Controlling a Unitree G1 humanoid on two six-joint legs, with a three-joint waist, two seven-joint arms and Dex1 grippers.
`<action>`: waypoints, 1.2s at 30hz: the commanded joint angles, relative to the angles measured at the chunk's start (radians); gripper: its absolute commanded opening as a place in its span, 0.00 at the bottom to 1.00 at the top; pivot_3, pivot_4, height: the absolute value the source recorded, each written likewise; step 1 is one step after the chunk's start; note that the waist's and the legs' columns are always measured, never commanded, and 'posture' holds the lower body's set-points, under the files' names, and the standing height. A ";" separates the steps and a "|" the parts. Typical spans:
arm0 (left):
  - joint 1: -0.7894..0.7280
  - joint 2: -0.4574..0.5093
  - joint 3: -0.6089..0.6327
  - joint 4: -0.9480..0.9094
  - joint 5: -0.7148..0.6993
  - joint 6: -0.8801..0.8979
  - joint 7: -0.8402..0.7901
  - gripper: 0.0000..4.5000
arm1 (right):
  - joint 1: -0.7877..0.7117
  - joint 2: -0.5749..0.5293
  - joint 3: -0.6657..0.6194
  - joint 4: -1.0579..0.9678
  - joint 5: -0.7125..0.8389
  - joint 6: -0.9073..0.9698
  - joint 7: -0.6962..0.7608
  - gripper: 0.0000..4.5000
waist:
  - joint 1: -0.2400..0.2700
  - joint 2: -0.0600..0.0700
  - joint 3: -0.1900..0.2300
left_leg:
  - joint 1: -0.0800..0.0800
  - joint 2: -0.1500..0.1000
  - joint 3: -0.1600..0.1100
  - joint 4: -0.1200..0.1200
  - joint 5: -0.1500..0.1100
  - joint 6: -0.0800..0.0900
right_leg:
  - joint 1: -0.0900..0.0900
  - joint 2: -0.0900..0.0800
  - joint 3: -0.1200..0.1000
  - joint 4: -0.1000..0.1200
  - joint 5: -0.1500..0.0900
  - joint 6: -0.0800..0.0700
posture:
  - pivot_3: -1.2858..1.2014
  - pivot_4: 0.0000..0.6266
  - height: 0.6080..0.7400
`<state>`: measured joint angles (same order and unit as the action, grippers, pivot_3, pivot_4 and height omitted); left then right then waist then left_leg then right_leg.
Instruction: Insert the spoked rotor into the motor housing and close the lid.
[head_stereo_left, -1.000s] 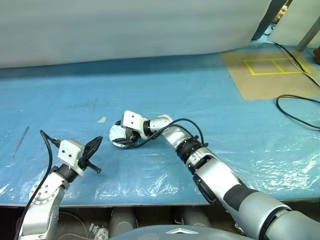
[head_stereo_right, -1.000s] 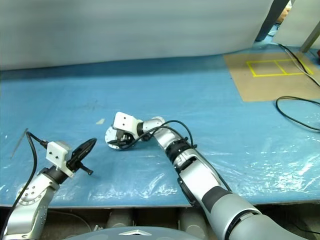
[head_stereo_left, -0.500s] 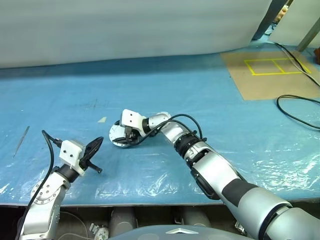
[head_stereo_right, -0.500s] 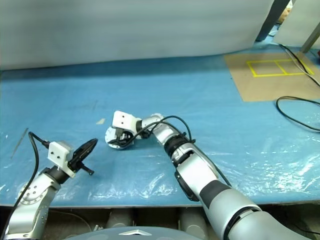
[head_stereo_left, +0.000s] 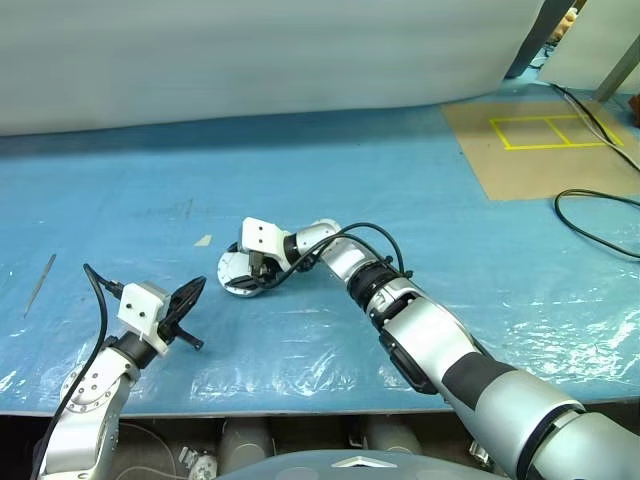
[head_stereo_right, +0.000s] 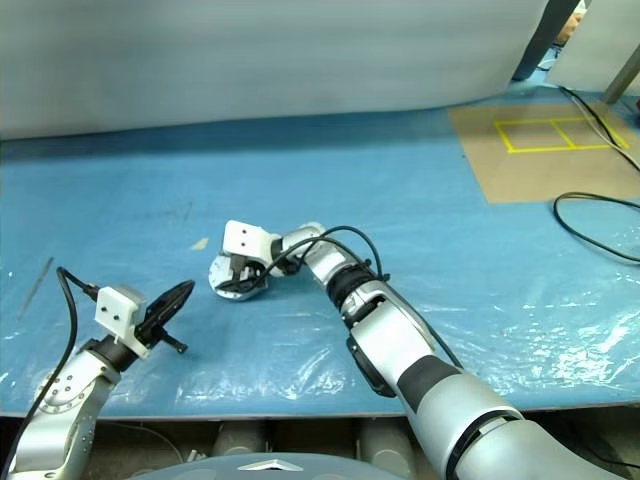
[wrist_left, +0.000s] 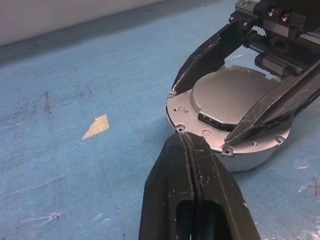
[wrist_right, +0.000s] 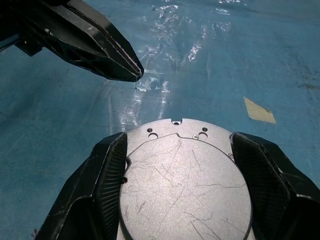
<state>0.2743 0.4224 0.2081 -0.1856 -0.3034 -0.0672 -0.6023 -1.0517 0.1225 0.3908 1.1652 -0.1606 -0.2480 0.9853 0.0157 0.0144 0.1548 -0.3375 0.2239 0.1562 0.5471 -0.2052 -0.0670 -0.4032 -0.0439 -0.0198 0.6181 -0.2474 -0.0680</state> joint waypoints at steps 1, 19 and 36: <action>0.003 0.006 0.011 -0.022 -0.001 -0.013 0.000 0.00 | 0.036 -0.013 0.064 0.084 -0.092 0.022 0.032 0.67 | 0.000 0.000 0.000 | 0.000 0.000 0.000 0.000 0.000 0.000 | 0.000 0.000 0.000 0.000 0.000 0.000 | 0.52 0.24 1.00; -0.001 0.012 0.010 -0.009 -0.002 -0.011 -0.011 0.00 | 0.033 -0.023 0.085 0.100 -0.140 0.017 0.058 0.67 | 0.000 0.000 0.000 | 0.000 0.000 0.001 -0.001 0.000 0.000 | 0.000 0.000 0.000 -0.002 -0.001 0.000 | 0.52 0.24 1.00; -0.132 -0.007 -0.026 0.030 0.004 0.069 0.016 0.00 | 0.005 -0.010 0.085 0.110 -0.152 0.034 0.052 0.67 | 0.002 0.001 0.000 | 0.001 0.000 0.001 -0.001 0.000 0.000 | 0.001 0.000 0.000 -0.001 -0.001 0.000 | 0.52 0.24 1.00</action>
<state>0.1609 0.4055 0.1849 -0.1590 -0.3048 -0.0026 -0.5861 -1.0971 0.1238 0.4139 1.1833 -0.2270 -0.2653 1.0227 0.0175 0.0150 0.1546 -0.3369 0.2237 0.1570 0.5464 -0.2052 -0.0670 -0.4025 -0.0444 -0.0198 0.6175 -0.2480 -0.0682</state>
